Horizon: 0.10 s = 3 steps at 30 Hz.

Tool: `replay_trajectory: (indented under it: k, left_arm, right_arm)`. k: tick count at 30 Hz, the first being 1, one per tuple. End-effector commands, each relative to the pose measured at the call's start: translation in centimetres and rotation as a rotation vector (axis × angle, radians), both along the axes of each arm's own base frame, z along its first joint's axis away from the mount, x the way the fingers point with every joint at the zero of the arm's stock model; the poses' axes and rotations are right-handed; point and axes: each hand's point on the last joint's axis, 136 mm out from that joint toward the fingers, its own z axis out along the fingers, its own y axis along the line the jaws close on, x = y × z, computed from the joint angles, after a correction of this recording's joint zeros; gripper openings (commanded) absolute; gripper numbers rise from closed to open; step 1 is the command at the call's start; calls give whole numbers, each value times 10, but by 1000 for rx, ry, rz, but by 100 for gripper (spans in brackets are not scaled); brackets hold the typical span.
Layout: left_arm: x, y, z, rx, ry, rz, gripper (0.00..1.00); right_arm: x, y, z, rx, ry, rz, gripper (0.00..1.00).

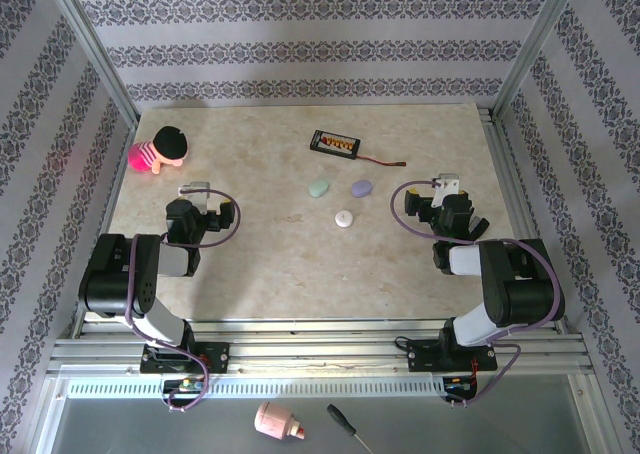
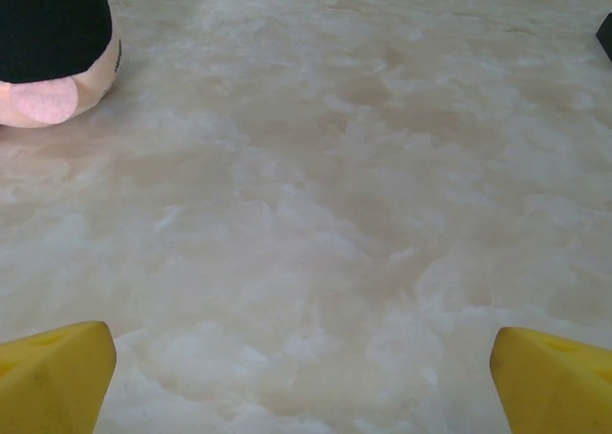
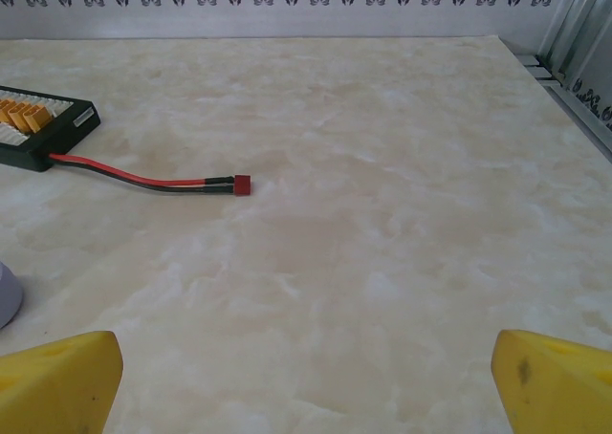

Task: Insert wireless bluetooth earbuds into charging case

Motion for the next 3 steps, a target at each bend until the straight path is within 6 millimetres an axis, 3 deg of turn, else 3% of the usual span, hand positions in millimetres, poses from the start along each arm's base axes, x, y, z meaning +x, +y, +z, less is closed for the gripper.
replay_trajectory:
  k: [1,3]
  left_arm:
    - [7,0,12,10,-41,8,99]
    - [7,0,13,10,-45,8,99]
  right_arm:
    - [3,1,10,7,-43,4,98]
    - [3,1,10,9,-43,4,98]
